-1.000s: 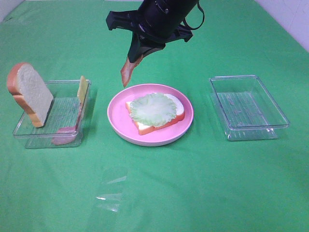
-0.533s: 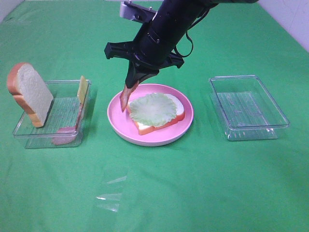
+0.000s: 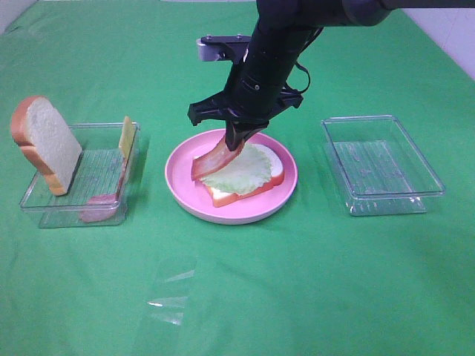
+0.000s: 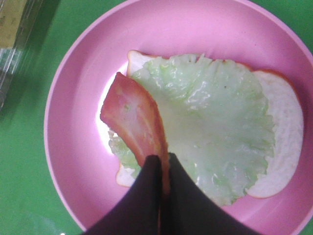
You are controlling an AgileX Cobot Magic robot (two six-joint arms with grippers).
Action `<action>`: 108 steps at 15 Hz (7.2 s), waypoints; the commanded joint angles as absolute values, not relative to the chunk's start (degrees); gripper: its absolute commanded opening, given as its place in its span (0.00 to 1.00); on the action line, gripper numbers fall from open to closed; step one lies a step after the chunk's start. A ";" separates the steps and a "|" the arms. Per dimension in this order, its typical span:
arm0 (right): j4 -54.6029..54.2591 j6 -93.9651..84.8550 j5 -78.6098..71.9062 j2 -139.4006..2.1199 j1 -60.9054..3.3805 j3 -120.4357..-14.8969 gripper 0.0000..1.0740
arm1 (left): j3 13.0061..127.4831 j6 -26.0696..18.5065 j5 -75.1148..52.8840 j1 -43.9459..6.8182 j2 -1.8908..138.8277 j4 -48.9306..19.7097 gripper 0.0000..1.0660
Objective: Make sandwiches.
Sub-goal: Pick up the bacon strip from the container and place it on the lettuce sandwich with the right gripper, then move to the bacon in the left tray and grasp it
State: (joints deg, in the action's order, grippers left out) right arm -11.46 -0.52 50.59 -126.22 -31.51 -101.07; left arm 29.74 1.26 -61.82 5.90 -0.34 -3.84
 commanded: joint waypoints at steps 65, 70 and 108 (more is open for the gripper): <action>0.00 0.00 63.08 1.72 -6.07 -25.78 0.90 | 29.68 1.15 -61.54 5.79 -1.03 -3.84 0.94; 0.00 0.00 63.08 1.72 -6.07 -25.78 0.90 | 29.68 1.15 -61.54 5.79 -1.03 -3.84 0.94; 0.00 0.00 63.08 1.72 -6.07 -25.78 0.90 | 68.87 3.15 -64.40 5.79 69.79 -10.31 0.94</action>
